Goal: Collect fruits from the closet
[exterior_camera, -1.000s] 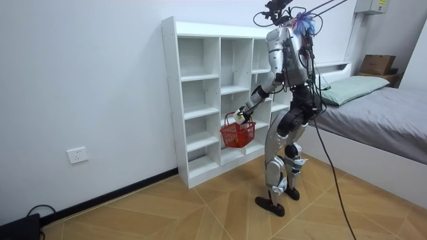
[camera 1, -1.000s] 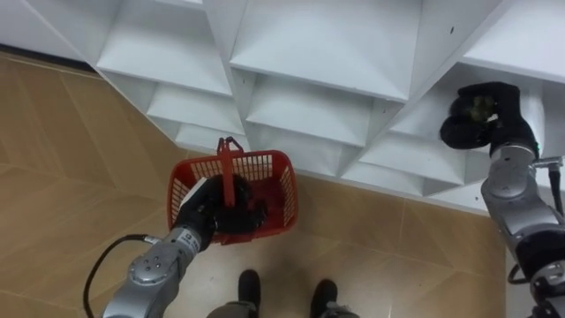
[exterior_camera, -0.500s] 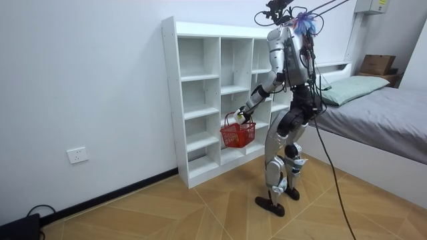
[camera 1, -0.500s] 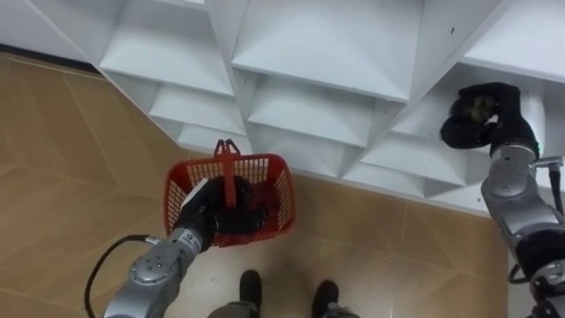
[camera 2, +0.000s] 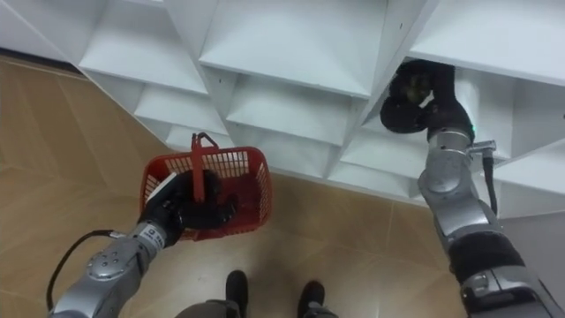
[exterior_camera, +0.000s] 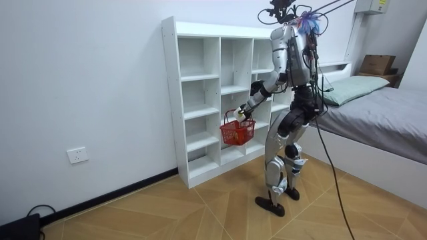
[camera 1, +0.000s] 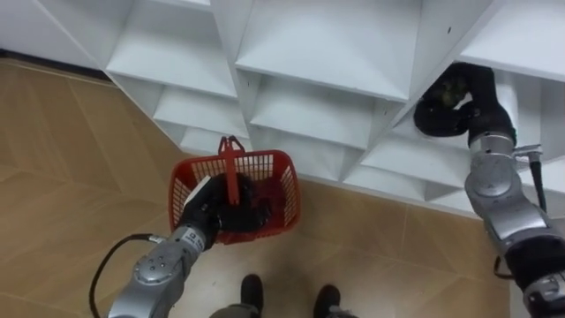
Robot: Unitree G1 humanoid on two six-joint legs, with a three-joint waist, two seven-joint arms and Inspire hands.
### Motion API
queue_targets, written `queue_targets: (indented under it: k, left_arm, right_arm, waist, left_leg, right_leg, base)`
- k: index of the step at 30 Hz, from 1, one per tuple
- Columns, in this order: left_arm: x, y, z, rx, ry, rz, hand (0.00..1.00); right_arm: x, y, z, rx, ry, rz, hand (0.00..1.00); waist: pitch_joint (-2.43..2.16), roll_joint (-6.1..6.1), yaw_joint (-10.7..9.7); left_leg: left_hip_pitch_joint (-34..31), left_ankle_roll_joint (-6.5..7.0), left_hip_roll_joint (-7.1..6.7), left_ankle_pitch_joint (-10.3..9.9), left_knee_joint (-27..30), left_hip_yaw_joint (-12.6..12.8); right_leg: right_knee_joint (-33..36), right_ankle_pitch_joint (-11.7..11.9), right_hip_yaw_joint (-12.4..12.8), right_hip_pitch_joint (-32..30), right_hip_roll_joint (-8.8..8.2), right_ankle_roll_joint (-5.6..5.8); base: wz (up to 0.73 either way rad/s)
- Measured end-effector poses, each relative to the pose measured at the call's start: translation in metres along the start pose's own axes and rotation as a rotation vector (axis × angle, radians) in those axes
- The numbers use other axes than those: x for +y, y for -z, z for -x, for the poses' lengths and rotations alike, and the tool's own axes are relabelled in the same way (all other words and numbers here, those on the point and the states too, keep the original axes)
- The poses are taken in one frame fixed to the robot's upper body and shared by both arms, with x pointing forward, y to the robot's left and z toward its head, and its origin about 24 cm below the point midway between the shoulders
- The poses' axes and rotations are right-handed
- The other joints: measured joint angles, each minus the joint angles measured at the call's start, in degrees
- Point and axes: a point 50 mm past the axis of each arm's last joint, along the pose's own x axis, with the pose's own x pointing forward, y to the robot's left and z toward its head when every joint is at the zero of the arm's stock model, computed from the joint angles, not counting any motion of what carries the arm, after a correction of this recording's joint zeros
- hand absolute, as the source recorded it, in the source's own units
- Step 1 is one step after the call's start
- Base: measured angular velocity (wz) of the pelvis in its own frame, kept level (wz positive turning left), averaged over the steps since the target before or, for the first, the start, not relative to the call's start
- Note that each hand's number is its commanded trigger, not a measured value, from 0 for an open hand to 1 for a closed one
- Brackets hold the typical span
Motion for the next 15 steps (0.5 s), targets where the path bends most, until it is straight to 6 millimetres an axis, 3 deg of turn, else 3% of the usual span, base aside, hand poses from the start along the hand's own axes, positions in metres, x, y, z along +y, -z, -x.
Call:
queue_targets:
  k: [4,7,15]
  left_arm:
    - [0.0,0.001,0.001,0.001,0.003,0.002,1.0]
    - [-0.001,0.001,0.001,0.0,0.006,0.002,1.0]
    - [-0.002,0.01,0.008,0.011,0.019,0.017,1.0]
  right_arm:
    - [0.008,0.005,0.012,-0.009,-0.057,-0.011,1.0]
    - [0.012,0.009,0.018,-0.001,-0.093,-0.017,1.0]
    - [0.018,0.013,0.035,-0.006,-0.168,-0.068,1.0]
  waist:
    - [-0.73,0.99,-0.2]
    - [-0.99,1.43,-0.6]
    - [-1.17,1.91,-1.0]
  left_leg:
    - [1.4,0.0,0.14,0.0,-0.2,0.0]
    - [2.6,0.0,0.16,0.0,-0.4,0.1]
    - [4.9,-0.24,0.45,0.2,-2.3,1.0]
  right_leg:
    - [-1.1,0.3,0.1,1.8,0.38,0.17]
    - [-1.3,0.3,0.2,2.8,0.43,0.19]
    - [-2.9,0.8,0.7,4.5,1.02,0.04]
  base:
    - [0.0]
    - [0.0]
    - [-0.05]
